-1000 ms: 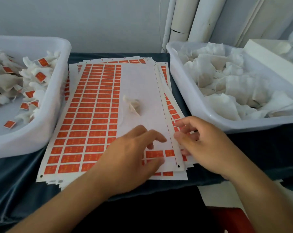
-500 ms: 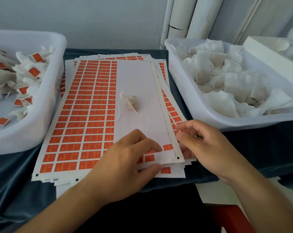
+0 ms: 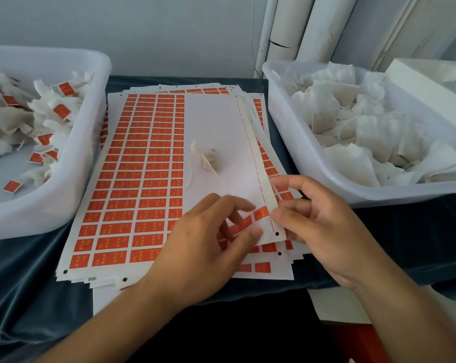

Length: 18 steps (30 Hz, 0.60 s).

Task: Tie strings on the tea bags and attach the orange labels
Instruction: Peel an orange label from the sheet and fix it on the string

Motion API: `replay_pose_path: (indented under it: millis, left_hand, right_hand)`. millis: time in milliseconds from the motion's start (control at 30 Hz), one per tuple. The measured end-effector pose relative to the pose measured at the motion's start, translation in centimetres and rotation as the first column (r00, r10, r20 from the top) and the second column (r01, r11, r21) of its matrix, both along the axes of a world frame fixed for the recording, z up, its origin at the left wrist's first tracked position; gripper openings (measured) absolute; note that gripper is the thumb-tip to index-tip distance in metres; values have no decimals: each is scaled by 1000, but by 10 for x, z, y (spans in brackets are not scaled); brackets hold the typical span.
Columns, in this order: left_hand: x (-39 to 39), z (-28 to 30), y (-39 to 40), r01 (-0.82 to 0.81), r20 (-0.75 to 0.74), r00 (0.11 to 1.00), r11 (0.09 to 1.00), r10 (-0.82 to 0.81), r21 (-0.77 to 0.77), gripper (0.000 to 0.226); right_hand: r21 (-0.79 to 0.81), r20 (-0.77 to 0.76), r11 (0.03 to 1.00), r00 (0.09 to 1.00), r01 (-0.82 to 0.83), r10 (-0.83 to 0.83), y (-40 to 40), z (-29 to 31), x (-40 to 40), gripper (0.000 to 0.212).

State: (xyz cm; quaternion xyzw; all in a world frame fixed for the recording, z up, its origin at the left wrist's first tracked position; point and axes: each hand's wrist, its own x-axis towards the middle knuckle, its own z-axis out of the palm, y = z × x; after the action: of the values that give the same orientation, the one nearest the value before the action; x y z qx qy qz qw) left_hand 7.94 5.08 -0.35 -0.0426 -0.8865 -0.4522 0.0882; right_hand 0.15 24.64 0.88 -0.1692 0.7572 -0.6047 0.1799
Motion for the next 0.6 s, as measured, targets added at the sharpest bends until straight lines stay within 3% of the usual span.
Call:
replay_pose_path:
  millis: [133,300,367,433,600]
  left_hand:
    - [-5,1,10,-68,-79,995,996,63,-62,48]
    - [-9,1,15,-152,-306,950,940,54,-306,22]
    - [-10,-1,15,-163,-348,937,930,41,-329,22]
    - [-11,-2,14,-150,-324,945,946,52,-286,24]
    - [-16,-1,13,-220,-65,973,975,221,31,19]
  right_hand:
    - [-32,15,998,998,56,-55,-3,-4,2,31]
    - [-42,45,991,991,129,-127,-5,-8,7,19]
    - [-37,5,990,991,135,-135,-5,-9,8,19]
    - [-28,-22,991,991,129,-130,-5,-7,8,19]
    - [63,-51,991,992,115,-112,-1,-8,5,22]
